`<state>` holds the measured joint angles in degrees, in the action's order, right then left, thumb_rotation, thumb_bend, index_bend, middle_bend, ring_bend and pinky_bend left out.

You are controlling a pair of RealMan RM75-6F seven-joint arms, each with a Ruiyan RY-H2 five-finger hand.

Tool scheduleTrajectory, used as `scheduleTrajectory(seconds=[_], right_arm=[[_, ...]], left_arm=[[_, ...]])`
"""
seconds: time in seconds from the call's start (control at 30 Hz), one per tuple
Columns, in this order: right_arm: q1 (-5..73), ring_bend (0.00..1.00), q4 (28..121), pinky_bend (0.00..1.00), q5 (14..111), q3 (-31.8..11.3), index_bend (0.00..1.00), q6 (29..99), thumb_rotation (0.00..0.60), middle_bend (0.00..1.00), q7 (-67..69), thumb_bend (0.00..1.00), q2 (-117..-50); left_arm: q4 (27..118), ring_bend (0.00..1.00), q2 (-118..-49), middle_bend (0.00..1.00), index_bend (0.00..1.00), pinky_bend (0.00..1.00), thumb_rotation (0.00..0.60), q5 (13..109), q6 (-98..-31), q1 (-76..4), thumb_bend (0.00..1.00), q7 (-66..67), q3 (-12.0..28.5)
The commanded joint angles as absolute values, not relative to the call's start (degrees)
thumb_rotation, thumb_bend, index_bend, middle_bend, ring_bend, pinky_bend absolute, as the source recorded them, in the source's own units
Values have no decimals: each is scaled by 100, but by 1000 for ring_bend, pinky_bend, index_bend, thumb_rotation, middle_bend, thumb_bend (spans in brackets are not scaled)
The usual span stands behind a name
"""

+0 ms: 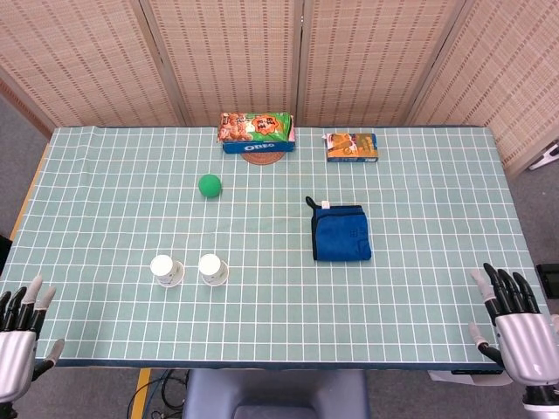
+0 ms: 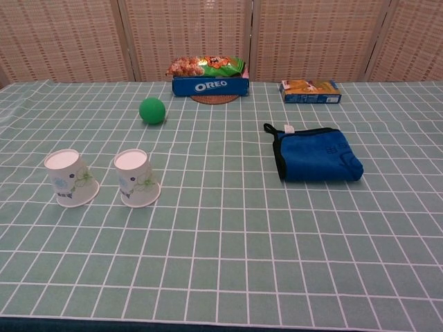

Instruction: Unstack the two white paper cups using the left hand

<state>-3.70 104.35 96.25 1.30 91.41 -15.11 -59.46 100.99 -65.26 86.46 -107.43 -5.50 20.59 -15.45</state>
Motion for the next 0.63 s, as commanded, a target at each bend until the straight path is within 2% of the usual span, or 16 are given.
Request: scheduleTrajectory(seconds=[0.03,0.43,0.63], right_arm=[[-404,0,10437,0,9630,121,8,9179,600,0,-1678,315,-6064],[-367,0,10447,0,9586,68,7,9132,600,0,-1908,315,-6174],[-364,0,10443,0,9633,71,8,9148,600,0,-1925,315,-6187]], left_arm=[[9591,0,-6597,0,0,0,600,8763,-10834,-239,295,1431,-1410],[9390,0,-6575,0,0,0,600,8684,-10189,-203,295,1532,-958],[9388,0,-6583,0,0,0,600,8809,-10121,-104,295,1522,-848]])
